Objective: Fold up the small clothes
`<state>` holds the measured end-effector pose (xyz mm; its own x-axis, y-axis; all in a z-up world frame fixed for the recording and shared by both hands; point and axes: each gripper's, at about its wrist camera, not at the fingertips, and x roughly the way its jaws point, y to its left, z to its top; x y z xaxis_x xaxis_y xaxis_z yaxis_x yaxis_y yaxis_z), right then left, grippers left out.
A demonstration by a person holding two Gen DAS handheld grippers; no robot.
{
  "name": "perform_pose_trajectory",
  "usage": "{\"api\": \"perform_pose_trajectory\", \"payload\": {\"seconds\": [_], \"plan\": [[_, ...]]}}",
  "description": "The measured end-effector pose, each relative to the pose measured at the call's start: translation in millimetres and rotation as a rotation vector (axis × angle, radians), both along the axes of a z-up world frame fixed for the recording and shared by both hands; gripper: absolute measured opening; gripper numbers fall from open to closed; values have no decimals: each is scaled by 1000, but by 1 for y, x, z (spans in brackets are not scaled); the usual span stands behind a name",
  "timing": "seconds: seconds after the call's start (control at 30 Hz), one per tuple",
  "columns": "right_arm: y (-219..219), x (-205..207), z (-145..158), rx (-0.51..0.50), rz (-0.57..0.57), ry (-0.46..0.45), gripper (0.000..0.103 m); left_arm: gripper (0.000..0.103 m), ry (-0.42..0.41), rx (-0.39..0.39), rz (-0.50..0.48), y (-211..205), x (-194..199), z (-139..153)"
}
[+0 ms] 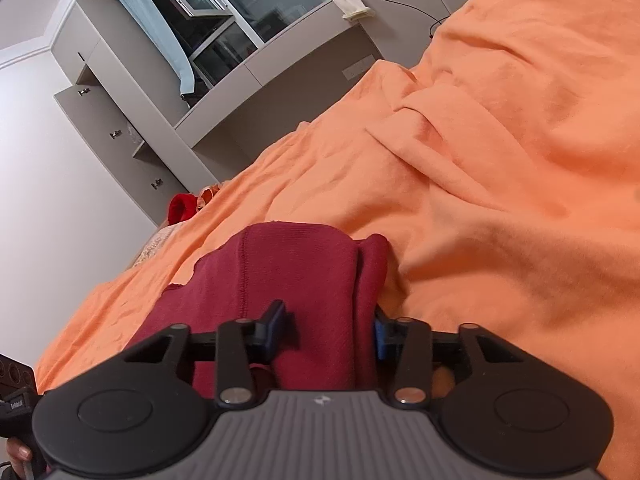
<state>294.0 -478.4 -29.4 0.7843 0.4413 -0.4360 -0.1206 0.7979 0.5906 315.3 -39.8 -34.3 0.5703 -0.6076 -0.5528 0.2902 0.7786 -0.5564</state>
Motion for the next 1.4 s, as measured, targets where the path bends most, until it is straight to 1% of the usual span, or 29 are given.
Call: {"api": "perform_pose_trajectory", "payload": {"seconds": [0.13, 0.2, 0.23, 0.33, 0.43, 0.5, 0.57, 0.63, 0.67, 0.73, 0.87, 0.93, 0.97, 1.0, 1.03, 1.07, 1.23, 1.33, 1.4], "plan": [[5, -3, 3, -29, 7, -22, 35, 98, -20, 22, -50, -12, -7, -1], [9, -5, 5, -62, 10, -38, 33, 96, -37, 43, -57, -19, -11, 1], [11, -7, 7, -78, 11, -46, 32, 94, -39, 43, -57, -20, -12, 1], [13, -9, 8, -96, 13, -57, 32, 89, -28, 15, -51, -19, -13, 0], [11, -9, 7, -82, 14, -50, 32, 88, -23, -8, -45, -17, -13, -1], [10, -8, 6, -75, 15, -47, 32, 88, -9, -41, -31, -12, -13, -3], [10, -7, 6, -73, 16, -46, 32, 86, 12, -92, -4, -4, -12, -5], [9, -7, 6, -72, 16, -46, 32, 82, 32, -146, 39, 4, -11, -8], [9, -7, 6, -71, 16, -45, 33, 82, 36, -177, 63, 8, -12, -10], [8, -7, 5, -67, 17, -41, 35, 82, 34, -240, 105, 15, -14, -14], [8, -6, 3, -57, 16, -34, 36, 82, 21, -323, 155, 21, -18, -19], [8, -6, 3, -56, 16, -34, 36, 77, 27, -346, 168, 22, -18, -21], [8, -6, 3, -56, 16, -33, 36, 74, 33, -347, 173, 22, -17, -22], [8, -6, 3, -55, 16, -33, 36, 69, 42, -342, 173, 22, -15, -22], [8, -6, 3, -55, 16, -33, 36, 60, 51, -333, 174, 22, -14, -23], [8, -6, 3, -54, 15, -33, 36, 57, 60, -325, 174, 21, -13, -24], [8, -6, 2, -54, 14, -32, 37, 47, 62, -307, 161, 17, -12, -24], [9, -7, 3, -59, 13, -35, 37, 43, 44, -258, 157, 12, -13, -21], [9, -7, 3, -63, 12, -38, 37, 40, 24, -208, 153, 7, -14, -17]]}}
